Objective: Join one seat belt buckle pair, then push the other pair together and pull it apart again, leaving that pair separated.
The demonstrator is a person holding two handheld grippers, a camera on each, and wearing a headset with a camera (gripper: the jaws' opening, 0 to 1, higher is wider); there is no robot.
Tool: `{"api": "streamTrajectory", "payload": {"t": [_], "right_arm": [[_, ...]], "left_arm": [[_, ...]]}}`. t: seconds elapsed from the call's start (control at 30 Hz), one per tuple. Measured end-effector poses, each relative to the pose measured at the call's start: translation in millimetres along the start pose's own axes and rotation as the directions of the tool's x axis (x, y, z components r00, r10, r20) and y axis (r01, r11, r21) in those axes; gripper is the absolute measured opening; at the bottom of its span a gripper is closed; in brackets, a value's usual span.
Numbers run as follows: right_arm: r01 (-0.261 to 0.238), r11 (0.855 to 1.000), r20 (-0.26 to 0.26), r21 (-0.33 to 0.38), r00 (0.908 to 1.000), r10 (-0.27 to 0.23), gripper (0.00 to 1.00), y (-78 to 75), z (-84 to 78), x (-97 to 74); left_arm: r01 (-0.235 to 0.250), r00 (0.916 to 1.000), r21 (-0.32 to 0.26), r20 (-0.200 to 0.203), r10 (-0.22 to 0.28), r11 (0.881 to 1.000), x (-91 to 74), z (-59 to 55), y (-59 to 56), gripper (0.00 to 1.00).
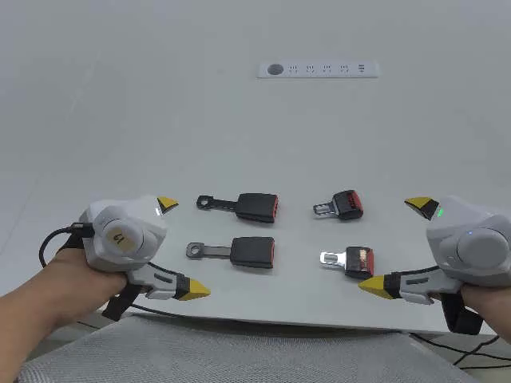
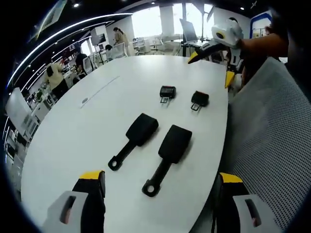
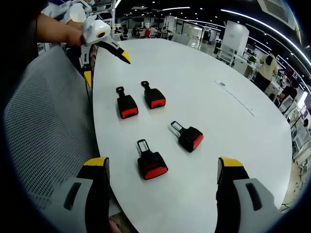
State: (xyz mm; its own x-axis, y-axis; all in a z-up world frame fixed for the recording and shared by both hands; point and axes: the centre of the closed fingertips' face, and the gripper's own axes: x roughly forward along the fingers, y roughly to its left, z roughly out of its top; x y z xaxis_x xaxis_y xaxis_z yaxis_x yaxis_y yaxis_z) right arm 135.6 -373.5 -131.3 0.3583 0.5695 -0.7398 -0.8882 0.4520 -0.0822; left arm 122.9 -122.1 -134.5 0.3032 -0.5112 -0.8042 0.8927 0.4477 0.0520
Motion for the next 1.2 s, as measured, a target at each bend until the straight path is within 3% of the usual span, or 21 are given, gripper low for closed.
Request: {"api": "streamTrajectory", "payload": {"t": [0.33, 0.77, 1.07, 1.2], "right_arm": [[0.000, 1.000, -0.001, 0.002, 1.0000, 0.000, 0.82, 0.5, -1.7, 0.5], [0.030, 0.999, 0.000, 0.022, 0.9995, -0.030, 0.97, -3.7, -0.9, -3.2], [0.057, 0.997, 0.017, 0.045, 0.9982, -0.057, 1.00, -7.2, 2.4, -9.4], [0.062, 0.996, 0.029, 0.062, 0.9975, -0.064, 1.00, -7.2, 3.7, -13.7]], "left_arm": [[0.000, 0.9999, 0.004, 0.011, 0.000, 1.000, 0.5, 5.9, 1.8, 0.92], [-0.004, 0.9998, -0.019, 0.019, 0.004, 1.000, -8.2, 6.8, -3.8, 1.00], [-0.020, 0.9992, -0.043, 0.033, 0.022, 0.999, -17.4, 5.8, -0.1, 1.00], [-0.038, 0.9978, -0.070, 0.052, 0.041, 0.997, -25.9, -0.2, 6.2, 1.00]]}}
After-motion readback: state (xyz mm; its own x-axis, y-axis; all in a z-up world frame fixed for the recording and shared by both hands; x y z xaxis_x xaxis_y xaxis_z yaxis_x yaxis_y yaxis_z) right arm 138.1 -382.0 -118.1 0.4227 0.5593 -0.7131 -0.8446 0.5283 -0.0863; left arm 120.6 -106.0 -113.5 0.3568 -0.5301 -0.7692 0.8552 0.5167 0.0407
